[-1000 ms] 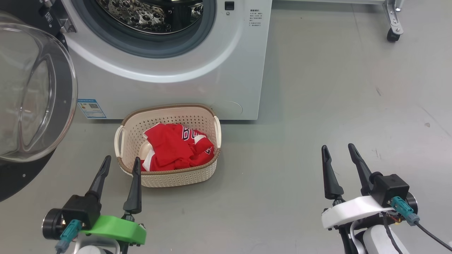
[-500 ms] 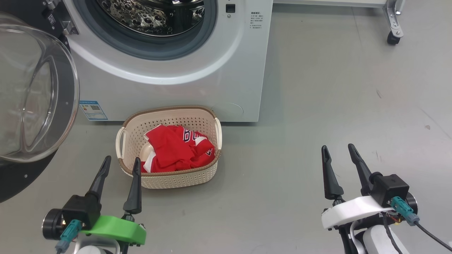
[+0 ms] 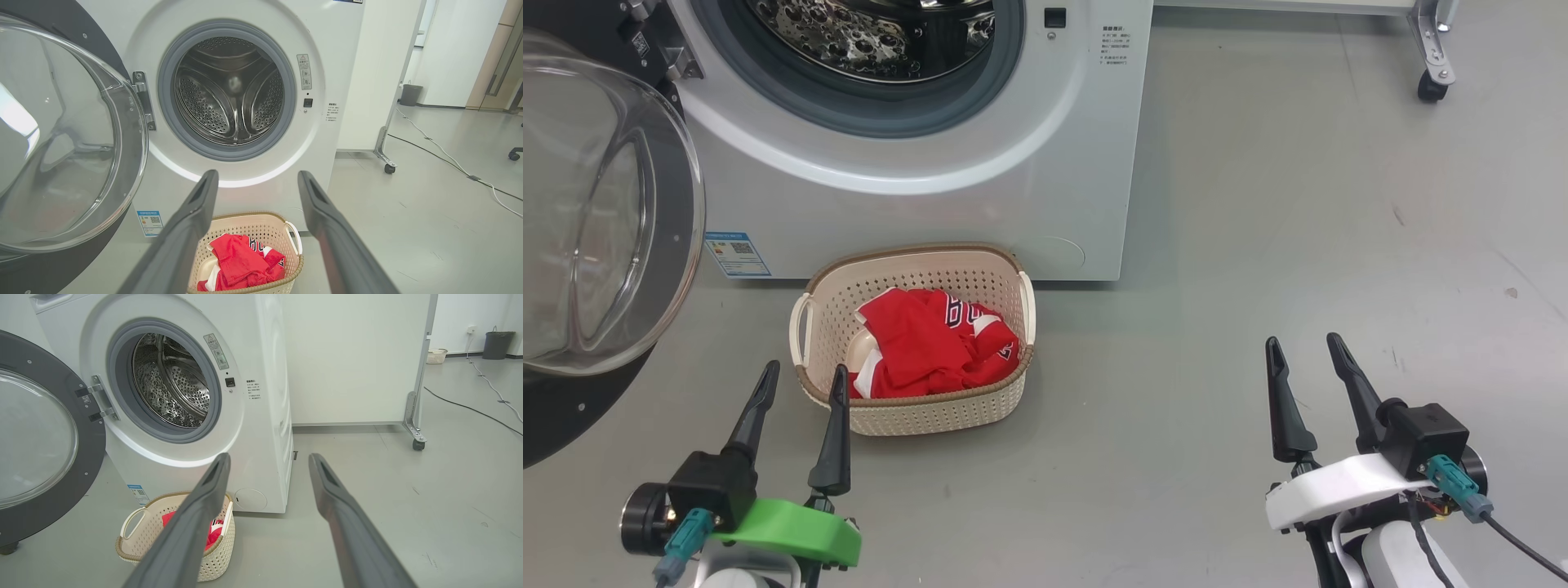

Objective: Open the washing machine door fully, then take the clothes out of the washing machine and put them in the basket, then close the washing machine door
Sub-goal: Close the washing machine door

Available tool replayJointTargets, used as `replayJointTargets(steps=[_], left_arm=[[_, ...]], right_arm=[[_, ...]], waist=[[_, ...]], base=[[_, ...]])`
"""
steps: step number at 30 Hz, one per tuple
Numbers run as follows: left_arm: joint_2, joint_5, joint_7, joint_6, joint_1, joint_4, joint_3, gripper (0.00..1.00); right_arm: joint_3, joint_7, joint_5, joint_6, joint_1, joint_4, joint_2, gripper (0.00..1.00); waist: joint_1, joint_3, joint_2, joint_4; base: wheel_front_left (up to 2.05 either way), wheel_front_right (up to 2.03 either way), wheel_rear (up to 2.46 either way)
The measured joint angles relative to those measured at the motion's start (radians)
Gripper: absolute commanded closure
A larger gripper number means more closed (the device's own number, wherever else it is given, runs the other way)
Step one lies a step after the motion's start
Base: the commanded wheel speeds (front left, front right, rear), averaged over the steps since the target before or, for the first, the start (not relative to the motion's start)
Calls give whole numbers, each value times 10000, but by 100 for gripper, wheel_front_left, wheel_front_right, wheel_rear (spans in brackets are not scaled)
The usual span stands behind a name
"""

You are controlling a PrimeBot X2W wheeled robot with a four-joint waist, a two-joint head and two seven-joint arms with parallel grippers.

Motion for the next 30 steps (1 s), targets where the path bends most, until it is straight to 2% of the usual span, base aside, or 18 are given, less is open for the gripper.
replayJointTargets(steps=[13, 25, 30], left_arm=[[-2, 21, 0, -2, -7, 8, -316, 0], [0, -4, 0, 2, -24, 10, -508, 0], [0, -33, 0, 81, -37, 17, -523, 0]], right_arm=[[-119, 0, 36, -4, 7, -90, 0, 0], [-86, 0, -36, 12, 6, -161, -29, 0], [2, 0, -113, 111, -12, -153, -117, 0]], waist=[[0, 157, 0, 320], [0, 474, 0, 1262], [0, 581, 0, 1887]], base=[[0, 0, 0], [0, 0, 0], [0, 0, 0]])
